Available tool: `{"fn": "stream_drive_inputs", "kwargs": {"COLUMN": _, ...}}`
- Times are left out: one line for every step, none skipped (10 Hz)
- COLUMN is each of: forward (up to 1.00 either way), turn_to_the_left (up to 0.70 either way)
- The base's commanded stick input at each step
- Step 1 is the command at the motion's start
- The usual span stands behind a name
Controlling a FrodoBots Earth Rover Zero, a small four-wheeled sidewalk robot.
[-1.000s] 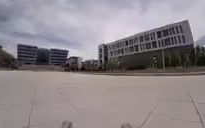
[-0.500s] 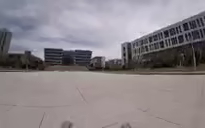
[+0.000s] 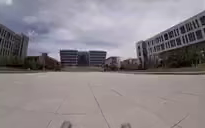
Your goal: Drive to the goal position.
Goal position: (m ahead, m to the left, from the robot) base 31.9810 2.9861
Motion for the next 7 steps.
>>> {"fn": "stream_drive_inputs", "kwargs": {"forward": 0.70, "turn_to_the_left": 0.00}}
{"fn": "stream_drive_inputs", "kwargs": {"forward": 0.70, "turn_to_the_left": 0.00}}
{"fn": "stream_drive_inputs", "kwargs": {"forward": 0.70, "turn_to_the_left": 0.02}}
{"fn": "stream_drive_inputs", "kwargs": {"forward": 0.70, "turn_to_the_left": 0.13}}
{"fn": "stream_drive_inputs", "kwargs": {"forward": 0.70, "turn_to_the_left": 0.35}}
{"fn": "stream_drive_inputs", "kwargs": {"forward": 0.70, "turn_to_the_left": 0.35}}
{"fn": "stream_drive_inputs", "kwargs": {"forward": 0.70, "turn_to_the_left": 0.35}}
